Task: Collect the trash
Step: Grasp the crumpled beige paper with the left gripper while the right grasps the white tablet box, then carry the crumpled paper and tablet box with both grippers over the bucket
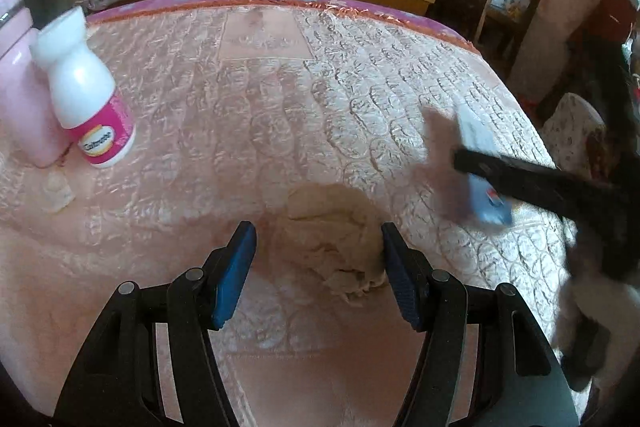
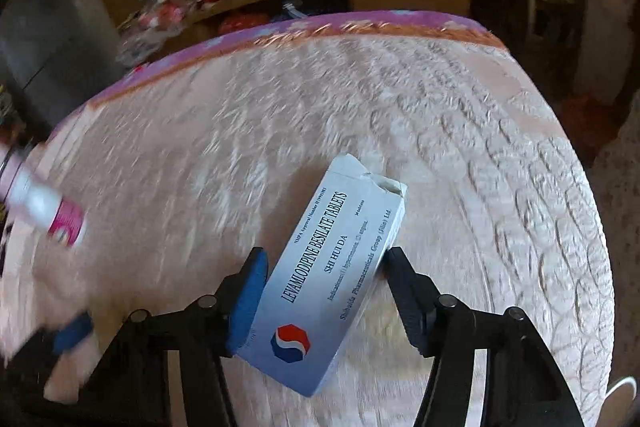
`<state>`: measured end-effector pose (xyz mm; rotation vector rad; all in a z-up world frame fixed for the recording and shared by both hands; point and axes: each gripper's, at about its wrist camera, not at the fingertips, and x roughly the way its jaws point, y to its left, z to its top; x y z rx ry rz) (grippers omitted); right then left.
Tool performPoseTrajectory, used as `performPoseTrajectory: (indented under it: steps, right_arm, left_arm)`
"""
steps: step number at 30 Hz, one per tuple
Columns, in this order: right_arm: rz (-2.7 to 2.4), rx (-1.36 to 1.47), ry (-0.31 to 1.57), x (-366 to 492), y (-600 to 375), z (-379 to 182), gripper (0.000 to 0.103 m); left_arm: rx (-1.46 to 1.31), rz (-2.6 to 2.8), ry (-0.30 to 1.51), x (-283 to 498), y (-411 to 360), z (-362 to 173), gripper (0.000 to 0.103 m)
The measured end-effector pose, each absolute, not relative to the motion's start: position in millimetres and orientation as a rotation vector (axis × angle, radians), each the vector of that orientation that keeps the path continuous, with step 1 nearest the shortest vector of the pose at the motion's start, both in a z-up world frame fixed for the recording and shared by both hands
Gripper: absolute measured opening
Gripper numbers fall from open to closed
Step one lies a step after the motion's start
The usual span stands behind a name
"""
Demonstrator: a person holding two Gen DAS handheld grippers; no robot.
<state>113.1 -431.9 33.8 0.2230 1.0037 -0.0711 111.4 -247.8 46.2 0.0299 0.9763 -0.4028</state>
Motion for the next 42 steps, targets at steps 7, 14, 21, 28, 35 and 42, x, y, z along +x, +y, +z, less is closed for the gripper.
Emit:
performPoseTrajectory:
  steps: [7, 14, 21, 28, 35, 42]
  right_arm:
    - [0.021, 0.238, 0.982, 33, -449, 45, 0.054]
    - [0.047, 0.269, 0.958, -57, -446, 54, 0.054]
    - [0.004, 0.269, 0.952, -125, -450, 62, 0.054]
    - [-0.032, 0.248, 0.952, -171, -456, 72, 0.054]
    - [-0.055, 0.272, 0.94, -201, -466, 73, 0.054]
    - [-0.093, 0.3, 0.931, -227, -487, 76, 0.054]
  left_arm:
    - [-0.032, -0.489, 0.976, 95, -246, 52, 0.026]
    - [0.009, -0.543, 0.95, 20, -255, 76, 0.026]
    - [0.08, -0.573, 0.913, -49, -276, 86, 0.026]
    - [0.097, -0.59, 0.904, -90, -289, 91, 0.026]
    - [0.147, -0.622, 0.876, -122, -307, 97, 0.026]
    - [0.184, -0.674, 0.855, -143, -336, 102, 0.026]
